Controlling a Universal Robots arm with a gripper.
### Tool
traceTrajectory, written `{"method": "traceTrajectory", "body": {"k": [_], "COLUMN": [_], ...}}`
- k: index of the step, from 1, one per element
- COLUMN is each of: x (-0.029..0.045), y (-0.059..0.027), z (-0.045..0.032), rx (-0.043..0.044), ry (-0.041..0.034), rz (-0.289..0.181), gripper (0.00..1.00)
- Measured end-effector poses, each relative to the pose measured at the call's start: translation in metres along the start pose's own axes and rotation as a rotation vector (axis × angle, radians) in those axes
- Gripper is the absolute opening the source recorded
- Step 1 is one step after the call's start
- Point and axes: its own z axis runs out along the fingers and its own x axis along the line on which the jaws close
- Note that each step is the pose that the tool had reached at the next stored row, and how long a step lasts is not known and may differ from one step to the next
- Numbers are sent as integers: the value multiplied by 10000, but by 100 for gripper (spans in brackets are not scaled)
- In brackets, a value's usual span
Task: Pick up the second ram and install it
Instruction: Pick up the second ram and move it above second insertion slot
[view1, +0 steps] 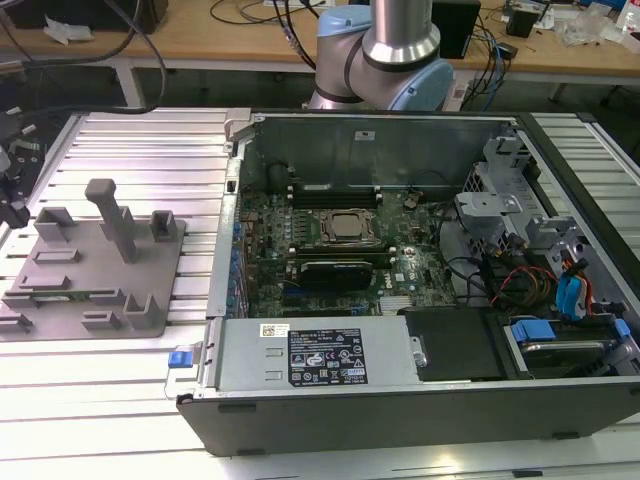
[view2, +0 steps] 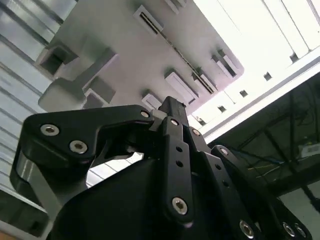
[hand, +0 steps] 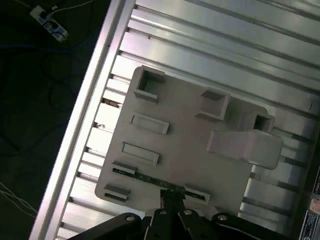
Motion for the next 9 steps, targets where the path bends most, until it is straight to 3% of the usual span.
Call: {"method": "traceTrajectory", "body": {"k": [1, 4, 7, 9], "x": [0, 0, 0, 0], "y": [0, 0, 0, 0], "z": [1, 2, 6, 7], "rx": [-12, -29, -57, -68], "ry": [23, 56, 107, 127], "rz": [-501, -1241, -2401, -2830], "gripper": [8, 8, 8, 8]}}
